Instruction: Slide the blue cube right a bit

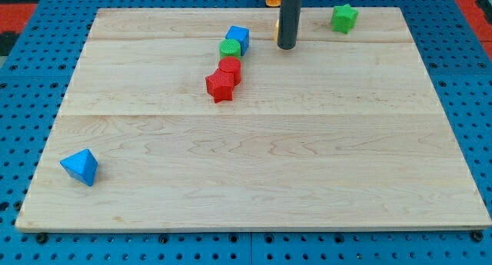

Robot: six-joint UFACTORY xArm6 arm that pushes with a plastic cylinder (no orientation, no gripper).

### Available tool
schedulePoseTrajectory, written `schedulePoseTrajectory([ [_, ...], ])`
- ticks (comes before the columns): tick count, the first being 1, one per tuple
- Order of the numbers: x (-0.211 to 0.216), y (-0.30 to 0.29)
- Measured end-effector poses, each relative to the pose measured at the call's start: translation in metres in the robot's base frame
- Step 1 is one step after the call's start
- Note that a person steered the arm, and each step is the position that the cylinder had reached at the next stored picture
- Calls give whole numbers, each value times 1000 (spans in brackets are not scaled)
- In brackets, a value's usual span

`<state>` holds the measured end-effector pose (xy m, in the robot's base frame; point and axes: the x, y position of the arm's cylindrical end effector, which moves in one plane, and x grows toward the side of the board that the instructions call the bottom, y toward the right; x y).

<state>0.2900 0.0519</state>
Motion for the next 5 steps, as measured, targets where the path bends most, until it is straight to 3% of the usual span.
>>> schedulePoseTrajectory([
  [2, 18, -177],
  [3, -8, -198],
  [4, -35, -176],
  [5, -32, -94],
])
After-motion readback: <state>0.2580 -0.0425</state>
